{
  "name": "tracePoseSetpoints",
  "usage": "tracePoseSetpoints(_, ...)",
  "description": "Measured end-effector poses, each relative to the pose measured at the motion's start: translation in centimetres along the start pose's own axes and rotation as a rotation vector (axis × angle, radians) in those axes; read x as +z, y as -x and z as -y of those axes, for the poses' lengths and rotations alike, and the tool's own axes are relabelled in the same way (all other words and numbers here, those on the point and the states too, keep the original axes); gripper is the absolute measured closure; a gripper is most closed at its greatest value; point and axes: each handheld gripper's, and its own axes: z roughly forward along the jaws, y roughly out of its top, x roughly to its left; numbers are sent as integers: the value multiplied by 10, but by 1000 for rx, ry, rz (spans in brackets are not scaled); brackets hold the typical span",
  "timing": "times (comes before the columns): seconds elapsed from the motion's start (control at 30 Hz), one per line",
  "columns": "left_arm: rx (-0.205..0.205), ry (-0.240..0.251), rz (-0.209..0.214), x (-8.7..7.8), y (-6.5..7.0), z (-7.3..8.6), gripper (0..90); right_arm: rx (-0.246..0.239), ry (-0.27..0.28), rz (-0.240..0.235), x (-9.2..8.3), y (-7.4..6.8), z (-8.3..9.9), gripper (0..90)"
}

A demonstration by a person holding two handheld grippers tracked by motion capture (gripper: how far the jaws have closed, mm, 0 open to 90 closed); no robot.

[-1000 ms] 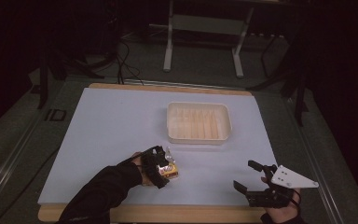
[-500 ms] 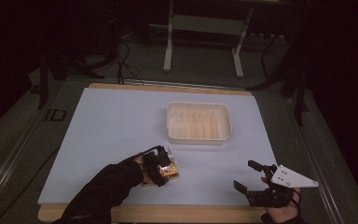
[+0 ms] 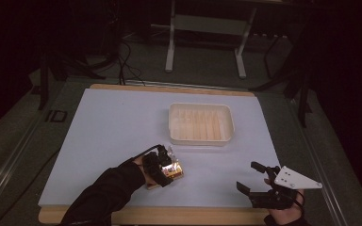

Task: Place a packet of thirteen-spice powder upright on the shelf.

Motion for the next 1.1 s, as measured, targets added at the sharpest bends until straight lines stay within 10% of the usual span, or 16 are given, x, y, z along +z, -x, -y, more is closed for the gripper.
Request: tracePoseSetpoints(1.1,-108,551,-30,-31,38,1,329,29,-16,12,9,-9,-9,133)
